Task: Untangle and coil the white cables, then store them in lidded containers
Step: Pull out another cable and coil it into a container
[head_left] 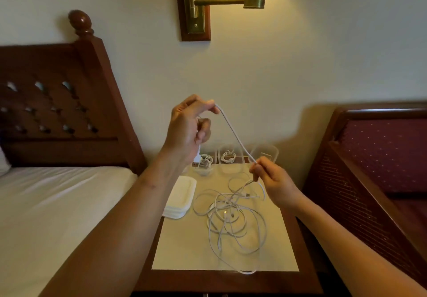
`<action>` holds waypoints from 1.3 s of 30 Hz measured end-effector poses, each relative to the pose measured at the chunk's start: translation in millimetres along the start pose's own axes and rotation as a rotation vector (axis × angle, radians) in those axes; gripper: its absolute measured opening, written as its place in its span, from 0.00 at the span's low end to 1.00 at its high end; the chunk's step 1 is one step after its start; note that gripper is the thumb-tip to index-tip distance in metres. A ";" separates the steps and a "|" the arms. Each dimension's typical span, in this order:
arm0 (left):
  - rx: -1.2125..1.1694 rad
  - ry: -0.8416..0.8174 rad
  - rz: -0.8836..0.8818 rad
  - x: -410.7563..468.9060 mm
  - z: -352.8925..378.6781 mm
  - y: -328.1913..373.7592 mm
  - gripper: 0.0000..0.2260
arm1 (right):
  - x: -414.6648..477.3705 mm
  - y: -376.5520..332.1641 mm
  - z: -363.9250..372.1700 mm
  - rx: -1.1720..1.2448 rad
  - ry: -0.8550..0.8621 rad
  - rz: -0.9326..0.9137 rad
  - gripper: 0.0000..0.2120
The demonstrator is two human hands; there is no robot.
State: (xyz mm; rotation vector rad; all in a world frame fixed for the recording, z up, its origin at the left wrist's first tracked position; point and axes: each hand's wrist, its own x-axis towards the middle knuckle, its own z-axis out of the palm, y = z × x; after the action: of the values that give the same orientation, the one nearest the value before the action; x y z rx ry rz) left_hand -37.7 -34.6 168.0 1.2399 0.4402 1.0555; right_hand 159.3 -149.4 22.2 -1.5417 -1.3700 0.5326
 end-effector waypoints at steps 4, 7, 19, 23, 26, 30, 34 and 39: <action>0.211 0.171 0.116 -11.3 -11.0 -4.5 0.15 | 4.1 -2.6 -5.1 0.088 0.123 0.079 0.12; 0.758 0.144 0.191 -18.7 -26.3 -37.1 0.15 | 12.1 -32.0 -14.4 0.301 0.279 0.092 0.10; 0.644 -0.096 -0.071 -24.4 14.5 -75.2 0.12 | 18.6 -82.5 -11.1 0.249 0.366 0.022 0.11; 0.345 0.020 -0.135 -16.0 17.0 -62.8 0.13 | -20.1 -36.8 23.7 0.039 0.044 0.094 0.20; 0.187 -0.014 -0.148 -9.6 13.5 -46.4 0.15 | -38.1 -3.6 43.6 -0.136 -0.173 0.093 0.10; 0.161 0.105 -0.003 -0.5 -6.6 -11.0 0.13 | -35.1 20.5 32.8 -0.186 -0.166 0.145 0.11; 0.712 0.083 0.081 -0.8 -37.4 -18.6 0.11 | -23.0 20.5 12.9 -0.101 -0.021 0.120 0.14; 0.969 -0.210 -0.220 -27.2 -33.2 -71.5 0.14 | 5.5 -11.4 13.1 -0.111 -0.038 0.017 0.11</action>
State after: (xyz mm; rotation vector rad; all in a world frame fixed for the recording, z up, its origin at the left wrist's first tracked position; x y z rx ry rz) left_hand -47.4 -36.3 85.2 2.0659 0.9590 0.4893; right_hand 144.3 -140.6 27.7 -1.6414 -1.4371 0.5061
